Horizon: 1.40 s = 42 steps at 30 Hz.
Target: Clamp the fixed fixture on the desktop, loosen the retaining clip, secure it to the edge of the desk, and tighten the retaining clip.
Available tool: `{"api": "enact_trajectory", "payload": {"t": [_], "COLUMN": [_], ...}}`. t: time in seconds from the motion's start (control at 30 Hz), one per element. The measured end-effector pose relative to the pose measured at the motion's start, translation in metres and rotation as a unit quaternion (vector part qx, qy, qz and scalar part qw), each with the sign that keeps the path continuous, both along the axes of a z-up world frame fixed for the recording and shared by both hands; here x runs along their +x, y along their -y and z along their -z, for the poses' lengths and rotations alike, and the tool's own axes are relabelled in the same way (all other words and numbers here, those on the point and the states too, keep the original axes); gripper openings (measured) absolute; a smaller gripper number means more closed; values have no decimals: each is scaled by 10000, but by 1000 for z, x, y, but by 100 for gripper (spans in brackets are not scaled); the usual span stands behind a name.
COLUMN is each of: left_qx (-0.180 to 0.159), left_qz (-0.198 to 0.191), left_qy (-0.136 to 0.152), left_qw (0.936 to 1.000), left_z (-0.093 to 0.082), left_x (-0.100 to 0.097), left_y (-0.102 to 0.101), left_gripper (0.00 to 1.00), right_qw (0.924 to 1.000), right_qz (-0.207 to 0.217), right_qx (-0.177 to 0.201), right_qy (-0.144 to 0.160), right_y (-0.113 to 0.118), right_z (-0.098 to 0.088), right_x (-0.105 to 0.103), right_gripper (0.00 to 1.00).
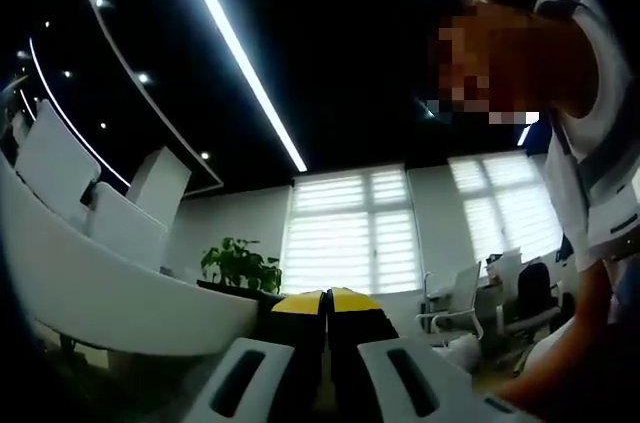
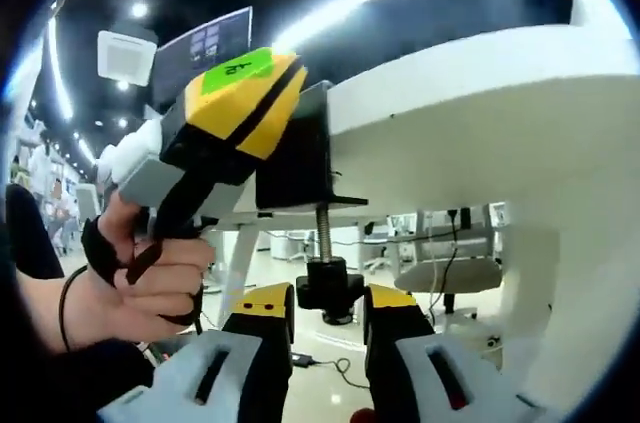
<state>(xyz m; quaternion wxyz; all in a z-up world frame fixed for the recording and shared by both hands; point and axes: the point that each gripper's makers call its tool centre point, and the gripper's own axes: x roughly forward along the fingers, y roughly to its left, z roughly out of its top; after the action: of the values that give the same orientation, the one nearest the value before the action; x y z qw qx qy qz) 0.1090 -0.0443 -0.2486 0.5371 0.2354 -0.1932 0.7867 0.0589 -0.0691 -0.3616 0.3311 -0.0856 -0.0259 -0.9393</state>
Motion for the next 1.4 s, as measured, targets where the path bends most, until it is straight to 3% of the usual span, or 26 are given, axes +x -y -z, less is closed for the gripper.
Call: {"api": "enact_trajectory", "payload": {"t": [0.13, 0.2, 0.23, 0.37, 0.4, 0.43, 0.47, 0.53, 0.73, 1.07, 1.17, 1.27, 1.33, 1.4], "left_qx": [2, 2, -1, 36, 35, 32, 26, 12, -2, 11, 12, 6, 11, -1], "left_qz": [-14, -18, -19, -6, -13, -19, -22, -34, -23, 1, 8, -8, -1, -12], "left_qy": [-11, -8, -8, 23, 18, 18, 21, 13, 18, 23, 24, 14, 20, 13], "left_qw": [10000, 10000, 10000, 10000, 10000, 10000, 10000, 10000, 10000, 10000, 10000, 10000, 10000, 10000], "left_z": [0, 0, 0, 0, 0, 0, 0, 0, 0, 0, -1, -1, 0, -1], "left_x": [0, 0, 0, -1, -1, -1, -1, -1, -1, -1, 0, 0, 0, 0], "left_y": [0, 0, 0, 0, 0, 0, 0, 0, 0, 0, 0, -1, -1, -1], "left_gripper": [2, 2, 2, 2, 2, 2, 2, 2, 2, 2, 2, 2, 2, 2], "right_qw": [9985, 9951, 9925, 9779, 9701, 9686, 9701, 9712, 9662, 9656, 9702, 9733, 9758, 9736], "right_qz": [520, 896, 1068, 2050, 2300, 2205, 2185, 2320, 2524, 2580, 2403, 2270, 2164, 2224], "right_qx": [164, -314, -457, -202, -524, -935, -847, -169, -2, 45, 33, 168, -7, -94], "right_qy": [68, 286, 375, 365, 567, 668, 631, 517, 518, 332, 317, 297, 304, 499], "right_y": [-2, -9, -12, -23, -26, -21, -16, -7, -4, -14, -14, -18, -25, -34], "right_z": [3, -2, -3, -1, 2, -1, -1, 3, 7, 5, 5, 11, 11, 16], "right_x": [7, 10, 13, 19, 22, 23, 23, 21, 3, -6, -4, -12, -13, -15], "right_gripper": [35, 35, 35, 40, 41, 42, 43, 47, 42, 26, 21, 2, 2, 5]}}
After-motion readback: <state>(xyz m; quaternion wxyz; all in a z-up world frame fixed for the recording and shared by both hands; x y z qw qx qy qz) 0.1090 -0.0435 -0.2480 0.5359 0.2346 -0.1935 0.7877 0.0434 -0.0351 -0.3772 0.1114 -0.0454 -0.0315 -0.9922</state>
